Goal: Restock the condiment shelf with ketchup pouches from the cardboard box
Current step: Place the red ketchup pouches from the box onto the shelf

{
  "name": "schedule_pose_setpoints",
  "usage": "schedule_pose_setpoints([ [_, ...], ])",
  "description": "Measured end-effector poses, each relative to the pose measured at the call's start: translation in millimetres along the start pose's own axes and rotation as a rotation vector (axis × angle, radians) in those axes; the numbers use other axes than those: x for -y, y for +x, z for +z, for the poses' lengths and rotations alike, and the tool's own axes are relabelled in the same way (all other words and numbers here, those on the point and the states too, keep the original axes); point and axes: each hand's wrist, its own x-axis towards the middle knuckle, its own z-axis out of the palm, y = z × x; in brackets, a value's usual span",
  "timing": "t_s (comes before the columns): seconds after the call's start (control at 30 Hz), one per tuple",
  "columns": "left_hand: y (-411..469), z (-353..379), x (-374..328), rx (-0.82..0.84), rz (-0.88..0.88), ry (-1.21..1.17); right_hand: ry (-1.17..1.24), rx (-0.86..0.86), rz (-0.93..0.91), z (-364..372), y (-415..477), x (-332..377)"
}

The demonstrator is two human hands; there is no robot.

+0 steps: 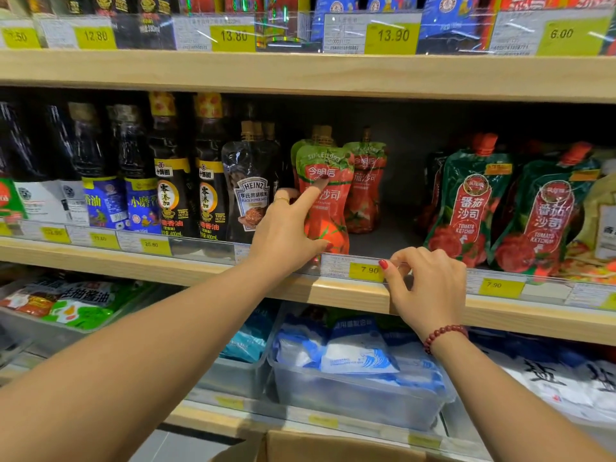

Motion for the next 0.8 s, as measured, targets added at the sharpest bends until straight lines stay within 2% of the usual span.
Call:
schedule_pose_setpoints([
  [0.2,7,11,-21,-0.028,-0.09,0.031,0.002,-0.004,-0.006,-1,-1,0],
  [0.47,18,18,-8,-0.021,-0.199,-0.037,0.011,-0.015,-0.011,1,-1,-2],
  [0.8,20,25,-4,-0.08,-0.205,-0.036,0.005,-0.029,-0.02,2,-2,-2],
])
